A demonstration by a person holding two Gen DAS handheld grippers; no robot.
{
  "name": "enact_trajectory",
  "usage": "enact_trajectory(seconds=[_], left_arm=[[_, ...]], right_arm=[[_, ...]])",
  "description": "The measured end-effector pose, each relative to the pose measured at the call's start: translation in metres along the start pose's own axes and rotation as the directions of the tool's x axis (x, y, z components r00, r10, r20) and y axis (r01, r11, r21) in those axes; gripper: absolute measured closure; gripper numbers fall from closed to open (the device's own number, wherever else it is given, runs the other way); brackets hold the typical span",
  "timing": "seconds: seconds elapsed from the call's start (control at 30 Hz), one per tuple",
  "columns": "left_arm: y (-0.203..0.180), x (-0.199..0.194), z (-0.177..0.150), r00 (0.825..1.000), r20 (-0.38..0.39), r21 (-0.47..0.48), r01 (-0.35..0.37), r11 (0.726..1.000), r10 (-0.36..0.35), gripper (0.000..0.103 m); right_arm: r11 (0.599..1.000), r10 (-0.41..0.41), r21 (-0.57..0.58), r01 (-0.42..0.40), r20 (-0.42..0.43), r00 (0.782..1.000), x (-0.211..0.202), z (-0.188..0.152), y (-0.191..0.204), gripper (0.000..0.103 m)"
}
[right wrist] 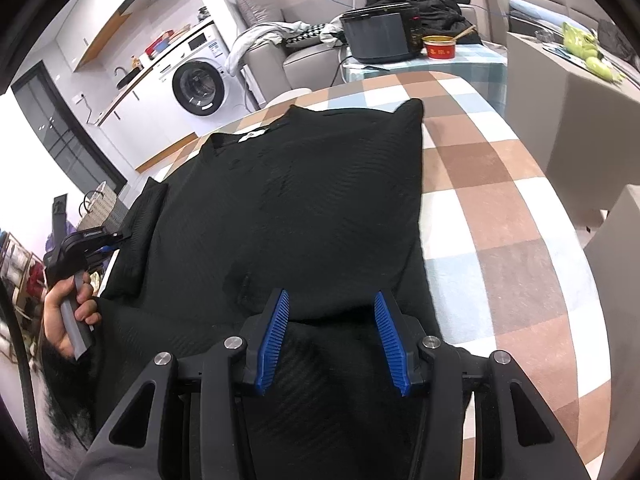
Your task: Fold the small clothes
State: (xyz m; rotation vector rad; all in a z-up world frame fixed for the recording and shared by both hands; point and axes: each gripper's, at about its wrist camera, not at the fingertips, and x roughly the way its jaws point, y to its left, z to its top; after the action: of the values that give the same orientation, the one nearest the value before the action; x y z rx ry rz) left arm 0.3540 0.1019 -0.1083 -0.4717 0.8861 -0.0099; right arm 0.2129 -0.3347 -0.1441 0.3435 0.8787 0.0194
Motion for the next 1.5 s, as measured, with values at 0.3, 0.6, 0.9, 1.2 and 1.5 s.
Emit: enact_trajectory(seconds=[0.3,0.6,0.9,1.2,1.5], left_arm=[[-0.086,-0.033,0.003,0.995,-0.016,0.188,0.102,0.977,-0.101,0.093],[-0.105,-0.024,-0.014,0.978,-0.105,0.178,0.194,0.965,-0.178,0.075],[-0.092,-0.033,-0.035,0.983,-0.131,0.187,0.152,0.971,-0.129,0.063],[-0.034,-0.105,-0.065,0.998,-0.034,0.173,0.057,0.983,-0.051,0.016],[0.036,-0.158,-0.105,0.997,0.004,0.179,-0.071,0.981,0.071,0.001]], right_arm=[[1.000,-0.012,0.020,0.012,0.024,1.000,-0.010,0.002,-0.004,0.057],[0.999,-0.036,0.037,0.036,0.018,0.999,-0.016,-0.002,-0.013,0.057],[0.999,-0.046,0.023,0.046,0.023,0.999,-0.021,0.000,-0.010,0.035],[0.999,-0.035,0.010,0.036,-0.050,0.998,-0.019,-0.007,-0.022,0.032],[0.998,-0.009,-0.055,0.006,-0.064,0.998,-0.026,-0.026,-0.024,0.032]])
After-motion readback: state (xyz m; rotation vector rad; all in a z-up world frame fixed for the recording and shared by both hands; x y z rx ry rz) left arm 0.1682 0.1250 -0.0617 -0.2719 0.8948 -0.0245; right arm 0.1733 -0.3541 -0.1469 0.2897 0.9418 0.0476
